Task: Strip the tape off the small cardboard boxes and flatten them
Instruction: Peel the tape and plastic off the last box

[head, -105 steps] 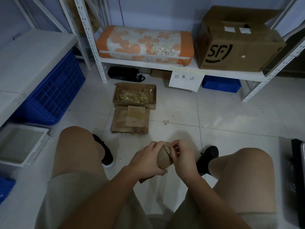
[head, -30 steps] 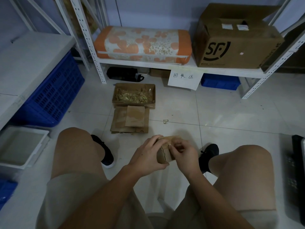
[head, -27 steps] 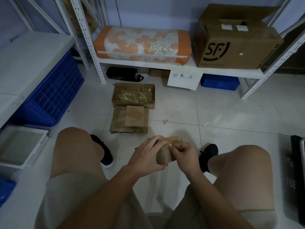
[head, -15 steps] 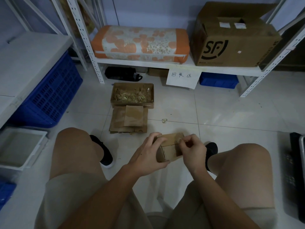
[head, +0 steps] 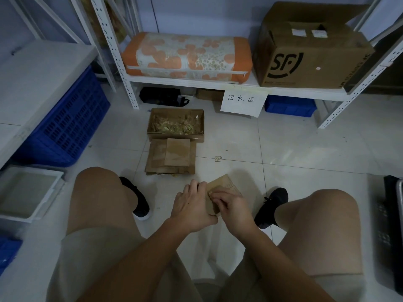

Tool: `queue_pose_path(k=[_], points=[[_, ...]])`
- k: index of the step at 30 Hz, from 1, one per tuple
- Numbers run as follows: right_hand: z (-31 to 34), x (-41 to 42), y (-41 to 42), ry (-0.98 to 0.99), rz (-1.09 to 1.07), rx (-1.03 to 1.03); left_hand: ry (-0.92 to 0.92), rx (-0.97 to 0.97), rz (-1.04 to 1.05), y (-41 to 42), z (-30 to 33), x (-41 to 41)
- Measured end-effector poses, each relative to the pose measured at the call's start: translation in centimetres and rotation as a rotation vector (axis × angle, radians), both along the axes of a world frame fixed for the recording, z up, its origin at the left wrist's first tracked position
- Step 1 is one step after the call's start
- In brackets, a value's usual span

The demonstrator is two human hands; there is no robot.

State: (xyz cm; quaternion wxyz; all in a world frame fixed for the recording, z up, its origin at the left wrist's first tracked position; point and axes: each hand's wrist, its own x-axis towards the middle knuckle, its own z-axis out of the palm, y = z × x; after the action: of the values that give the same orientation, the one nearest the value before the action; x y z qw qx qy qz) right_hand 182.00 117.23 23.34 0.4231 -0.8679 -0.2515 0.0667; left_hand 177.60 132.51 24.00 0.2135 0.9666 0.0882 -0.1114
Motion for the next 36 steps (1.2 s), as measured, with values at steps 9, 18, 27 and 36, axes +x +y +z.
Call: queue_pose_path(k=[9,18,27,36], points=[[0.4,-0.1,-0.1,-0.151,-0.245,-0.187,-0.139,0.062,-0.024,-0.6,1.0,0.2],[2.7,1.2,-0.9,0.036,-0.532,0.111,-0.140,0.002,-0.046,0.0,1.3,0.5],[0.3,0.6,-0.7,-0.171,-0.128,0.001,-0.206,0.040,-0.025,0.7,0.8,0.3],[0.8,1.6,-1.3,0.091,-0.445,0.001,-0.256,0.043,-0.067,0.4,1.0,0.3]])
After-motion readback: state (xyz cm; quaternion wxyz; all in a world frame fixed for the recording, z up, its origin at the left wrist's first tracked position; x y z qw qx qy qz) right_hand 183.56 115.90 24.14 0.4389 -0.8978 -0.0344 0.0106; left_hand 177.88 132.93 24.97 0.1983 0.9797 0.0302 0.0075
